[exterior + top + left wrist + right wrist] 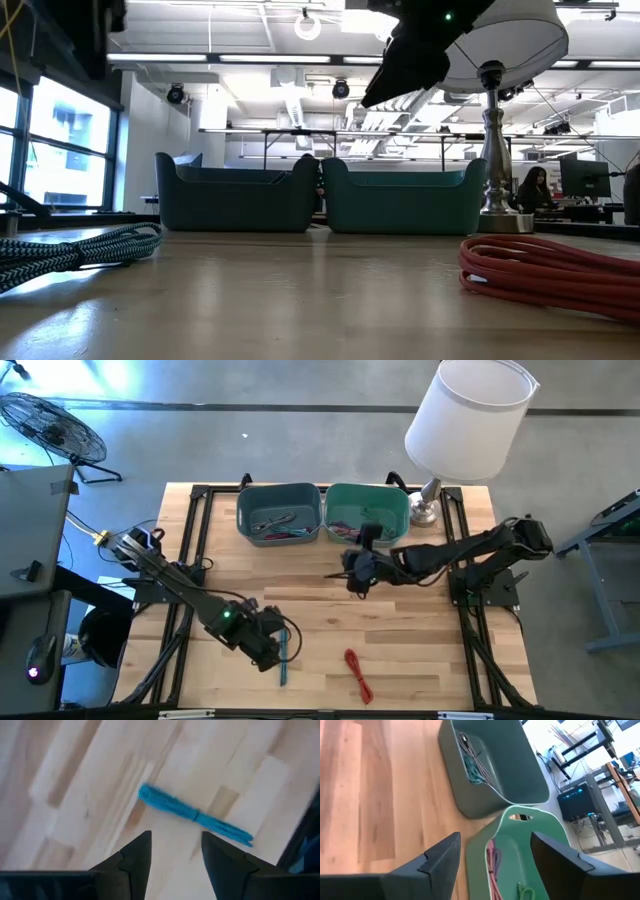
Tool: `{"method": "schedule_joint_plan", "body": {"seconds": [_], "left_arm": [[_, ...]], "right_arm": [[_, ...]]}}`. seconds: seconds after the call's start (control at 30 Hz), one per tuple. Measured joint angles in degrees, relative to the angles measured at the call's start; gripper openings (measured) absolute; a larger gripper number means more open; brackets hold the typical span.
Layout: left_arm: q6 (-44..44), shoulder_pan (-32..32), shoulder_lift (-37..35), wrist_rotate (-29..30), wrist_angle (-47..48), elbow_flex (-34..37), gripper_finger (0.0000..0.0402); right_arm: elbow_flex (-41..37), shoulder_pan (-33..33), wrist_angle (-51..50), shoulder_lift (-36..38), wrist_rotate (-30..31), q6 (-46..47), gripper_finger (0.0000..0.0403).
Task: Pick & Place USB Port
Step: Put the blue patterned USB cable into the blue bin
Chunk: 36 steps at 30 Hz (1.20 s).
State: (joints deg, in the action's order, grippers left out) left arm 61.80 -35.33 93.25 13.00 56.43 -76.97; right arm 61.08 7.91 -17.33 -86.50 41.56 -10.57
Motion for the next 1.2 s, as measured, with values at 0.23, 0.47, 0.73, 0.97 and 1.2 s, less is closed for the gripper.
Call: {"method": "schedule_joint_plan", "body": {"seconds": [0.23,0.47,0.73,0.97,1.2], "left_arm": [[14.58,0.02,5.34,-14.38,-1.89,0.00,0.0168],[22.66,0.09,8.47,-15.04,-9.10,0.02,0.0168],[29.43,0.09,10.85,-12.42,-9.36,0.00,0.0168],[33.35,0.11,12.90,-10.01,-10.67,0.00,0.0168],[34.88,0.12,12.90,-6.73,-13.05,0.00,0.0168]], "right_arm": [[0.00,3.01,-0.03,0.01,-2.77,-0.31,0.0227],[0.00,4.62,-0.06,0.00,-12.55,-2.17,0.0219],[0.00,4.91,-3.81,0.02,-18.62,-1.52,0.0211],[-0.02,7.03,-6.95,0.01,-20.91,1.01,0.0212],[-0.02,10.13,-7.79,0.02,-20.72,1.34,0.0213]]}}
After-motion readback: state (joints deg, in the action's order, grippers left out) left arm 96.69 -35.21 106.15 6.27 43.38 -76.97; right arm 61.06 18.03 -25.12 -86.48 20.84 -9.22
